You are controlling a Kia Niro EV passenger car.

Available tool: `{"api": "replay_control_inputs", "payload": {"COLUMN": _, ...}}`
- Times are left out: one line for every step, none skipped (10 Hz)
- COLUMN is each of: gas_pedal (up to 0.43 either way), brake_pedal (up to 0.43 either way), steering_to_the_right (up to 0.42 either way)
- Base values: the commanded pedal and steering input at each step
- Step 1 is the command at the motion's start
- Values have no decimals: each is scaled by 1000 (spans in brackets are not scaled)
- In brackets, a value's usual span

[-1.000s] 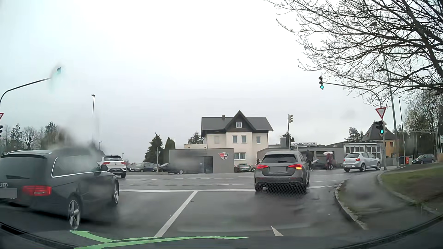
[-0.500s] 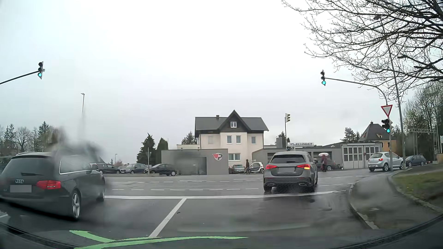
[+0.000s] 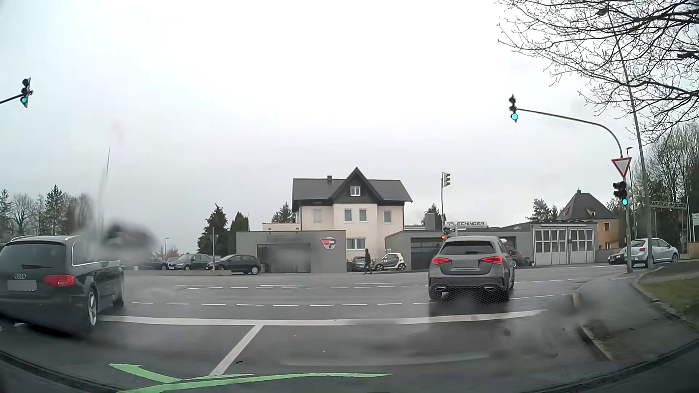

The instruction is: Follow the waypoints while adhering to traffic rules and regulations

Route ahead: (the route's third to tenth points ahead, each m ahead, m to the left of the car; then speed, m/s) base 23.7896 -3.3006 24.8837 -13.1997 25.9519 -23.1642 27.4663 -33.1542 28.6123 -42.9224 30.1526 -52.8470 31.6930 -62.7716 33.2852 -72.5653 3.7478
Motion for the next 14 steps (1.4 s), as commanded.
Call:
{"api": "replay_control_inputs", "payload": {"gas_pedal": 299, "brake_pedal": 0, "steering_to_the_right": 78}}
{"api": "replay_control_inputs", "payload": {"gas_pedal": 287, "brake_pedal": 0, "steering_to_the_right": 78}}
{"api": "replay_control_inputs", "payload": {"gas_pedal": 260, "brake_pedal": 0, "steering_to_the_right": 80}}
{"api": "replay_control_inputs", "payload": {"gas_pedal": 248, "brake_pedal": 0, "steering_to_the_right": 83}}
{"api": "replay_control_inputs", "payload": {"gas_pedal": 240, "brake_pedal": 0, "steering_to_the_right": 86}}
{"api": "replay_control_inputs", "payload": {"gas_pedal": 228, "brake_pedal": 0, "steering_to_the_right": 86}}
{"api": "replay_control_inputs", "payload": {"gas_pedal": 228, "brake_pedal": 0, "steering_to_the_right": 86}}
{"api": "replay_control_inputs", "payload": {"gas_pedal": 228, "brake_pedal": 0, "steering_to_the_right": 86}}
{"api": "replay_control_inputs", "payload": {"gas_pedal": 228, "brake_pedal": 0, "steering_to_the_right": 85}}
{"api": "replay_control_inputs", "payload": {"gas_pedal": 228, "brake_pedal": 0, "steering_to_the_right": 86}}
{"api": "replay_control_inputs", "payload": {"gas_pedal": 220, "brake_pedal": 0, "steering_to_the_right": 87}}
{"api": "replay_control_inputs", "payload": {"gas_pedal": 197, "brake_pedal": 0, "steering_to_the_right": 89}}
{"api": "replay_control_inputs", "payload": {"gas_pedal": 189, "brake_pedal": 0, "steering_to_the_right": 96}}
{"api": "replay_control_inputs", "payload": {"gas_pedal": 177, "brake_pedal": 0, "steering_to_the_right": 103}}
